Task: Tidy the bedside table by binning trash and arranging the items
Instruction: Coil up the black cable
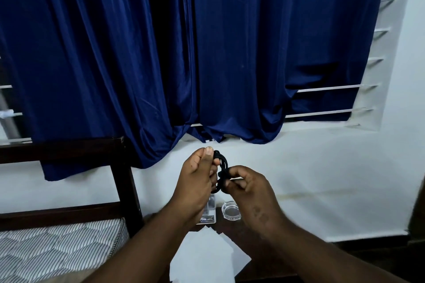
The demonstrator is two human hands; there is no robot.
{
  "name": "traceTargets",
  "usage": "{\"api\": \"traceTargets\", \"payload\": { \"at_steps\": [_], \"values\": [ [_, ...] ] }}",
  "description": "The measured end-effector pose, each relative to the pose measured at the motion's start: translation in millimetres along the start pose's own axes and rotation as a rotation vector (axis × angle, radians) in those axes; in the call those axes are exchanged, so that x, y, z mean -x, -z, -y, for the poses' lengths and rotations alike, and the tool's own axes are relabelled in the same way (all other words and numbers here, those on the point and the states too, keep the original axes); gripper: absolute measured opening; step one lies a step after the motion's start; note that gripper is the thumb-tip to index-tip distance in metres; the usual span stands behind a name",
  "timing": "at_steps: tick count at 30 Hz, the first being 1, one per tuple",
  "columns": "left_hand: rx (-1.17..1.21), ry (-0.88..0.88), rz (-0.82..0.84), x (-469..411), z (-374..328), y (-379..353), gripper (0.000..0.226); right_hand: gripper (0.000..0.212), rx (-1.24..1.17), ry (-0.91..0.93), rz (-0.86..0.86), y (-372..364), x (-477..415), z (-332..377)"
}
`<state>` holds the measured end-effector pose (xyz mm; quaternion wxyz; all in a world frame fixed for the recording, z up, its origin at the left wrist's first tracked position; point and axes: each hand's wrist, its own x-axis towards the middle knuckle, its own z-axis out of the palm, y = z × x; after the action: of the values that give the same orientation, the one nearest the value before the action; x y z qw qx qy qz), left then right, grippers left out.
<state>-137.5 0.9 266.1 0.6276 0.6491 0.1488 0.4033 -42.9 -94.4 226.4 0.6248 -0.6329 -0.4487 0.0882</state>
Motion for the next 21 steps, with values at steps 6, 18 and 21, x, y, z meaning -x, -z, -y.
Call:
{"api": "traceTargets", "payload": {
  "at_steps": [6, 18, 21],
  "values": [
    [-0.077, -0.103, 0.024, 3, 4, -4, 0.034, 0.014, -0.551, -0.215, -0.026, -8, 1, 12],
    [-0.791, -0.475, -0.048, 5, 6, 7, 0.023, 0.03, -0.402, -0.243, -0.136, 1, -5, 15],
    [-0.796, -0.455, -0.088, 0, 9, 10, 0.029, 0.032, -0.509, -0.299, -0.017, 5, -6, 13]
  ]
}}
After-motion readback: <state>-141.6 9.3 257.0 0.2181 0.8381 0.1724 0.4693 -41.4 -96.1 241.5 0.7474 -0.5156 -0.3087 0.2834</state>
